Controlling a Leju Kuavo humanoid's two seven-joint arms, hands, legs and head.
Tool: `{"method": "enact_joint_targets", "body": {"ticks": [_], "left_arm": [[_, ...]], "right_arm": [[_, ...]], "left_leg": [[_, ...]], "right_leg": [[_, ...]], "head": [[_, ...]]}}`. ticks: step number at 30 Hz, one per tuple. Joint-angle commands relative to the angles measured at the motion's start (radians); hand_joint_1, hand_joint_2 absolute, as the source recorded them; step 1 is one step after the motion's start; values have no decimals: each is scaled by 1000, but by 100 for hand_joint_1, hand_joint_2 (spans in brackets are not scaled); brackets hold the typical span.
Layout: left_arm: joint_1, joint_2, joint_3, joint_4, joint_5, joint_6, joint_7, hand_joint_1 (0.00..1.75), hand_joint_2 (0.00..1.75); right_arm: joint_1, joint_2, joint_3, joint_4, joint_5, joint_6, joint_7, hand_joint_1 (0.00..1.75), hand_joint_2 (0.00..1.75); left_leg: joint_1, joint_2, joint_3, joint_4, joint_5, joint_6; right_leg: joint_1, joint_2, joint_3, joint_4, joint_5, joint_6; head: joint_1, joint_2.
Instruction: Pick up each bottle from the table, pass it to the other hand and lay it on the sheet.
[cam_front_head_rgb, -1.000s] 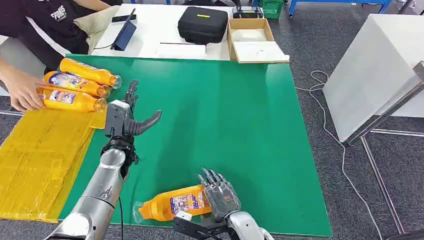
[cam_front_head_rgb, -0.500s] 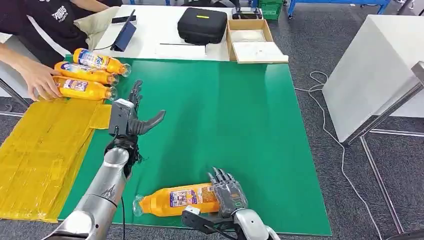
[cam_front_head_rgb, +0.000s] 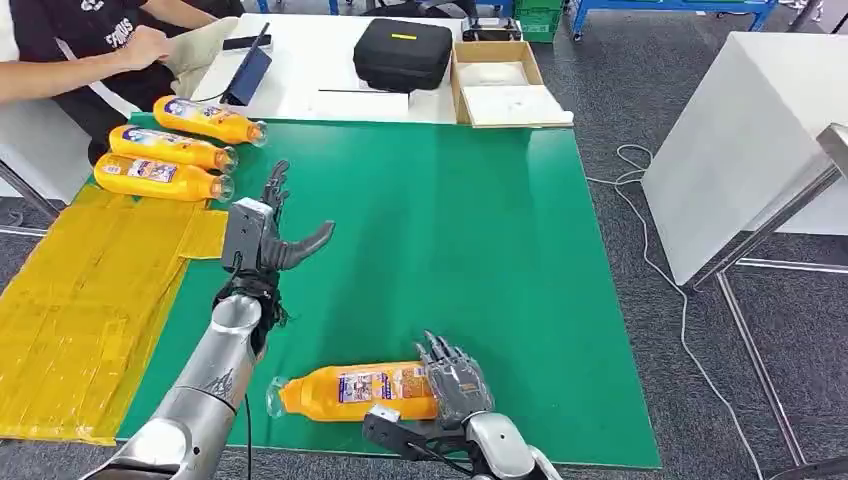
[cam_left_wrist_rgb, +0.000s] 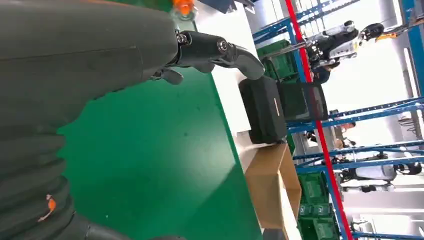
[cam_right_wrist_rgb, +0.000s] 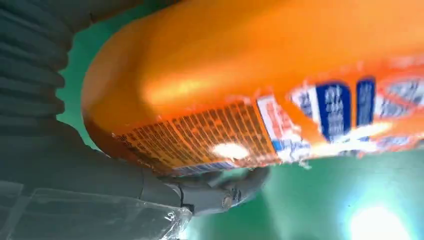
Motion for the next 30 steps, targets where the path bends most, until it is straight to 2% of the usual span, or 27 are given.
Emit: {"method": "enact_joint_targets", "body": {"ticks": [1, 3, 5, 6, 12, 17, 19, 21, 28, 30], "left_arm": [[-13, 17, 4, 61, 16, 3, -8, 0, 175], [-12, 18, 5, 60, 16, 3, -8, 0, 175], [-6, 18, 8, 53, 18, 4, -9, 0, 175], [-3, 18, 11, 49, 19, 4, -8, 0, 175], [10, 20, 25, 29, 17, -2, -5, 0, 175], [17, 21, 31, 21, 14, -4, -4, 0, 175], [27, 25, 37, 7, 17, -4, -5, 0, 175], [34, 30, 42, -3, 18, -8, -5, 0, 175], [34, 29, 42, -4, 18, -9, -5, 0, 175], [37, 29, 50, -13, 24, -8, -9, 0, 175]], "right_arm": [[14, 2, -36, 154, -7, -28, -33, 140, 175], [15, 1, -37, 154, -8, -30, -33, 141, 175], [20, -1, -40, 152, -9, -36, -35, 148, 175], [23, -1, -43, 151, -9, -40, -35, 157, 175], [32, 4, -69, 142, 2, -75, -27, 171, 175], [47, -5, -100, 118, -11, -128, -36, 175, 175], [60, -5, -150, 63, -22, -216, -33, 175, 175], [66, -3, -195, 12, -44, -226, -43, 175, 175], [70, -3, -200, 2, -48, -217, -46, 175, 175], [77, 14, -249, -20, -54, -269, -57, 175, 175]], "left_leg": [[0, -2, 2, -2, 1, -2], [1, -2, 2, -2, 2, -2], [2, -2, 2, -2, 2, -3], [2, -2, 2, -1, 2, -2], [2, -3, 2, -2, 3, -3], [2, -3, 2, -2, 3, -3], [2, -4, 1, -1, 3, -3], [2, -4, 0, -1, 3, -3], [2, -3, -2, 0, 3, -3], [2, -3, -2, -1, 3, -2]], "right_leg": [[1, -2, 2, -1, 1, -1], [2, -2, 2, -2, 2, -2], [2, -2, 2, -2, 2, -3], [2, -2, 3, -1, 2, -3], [2, -3, 3, -2, 2, -2], [2, -4, 3, -1, 2, -2], [2, -4, 3, -1, 2, -2], [2, -4, 2, -1, 2, -2], [2, -3, 0, 0, 2, -2], [2, -3, 0, 0, 2, -2]], "head": [[0, 0], [0, 0], [0, 0], [0, 0], [0, 0], [0, 0], [0, 0], [0, 0], [0, 0], [0, 0]]}}
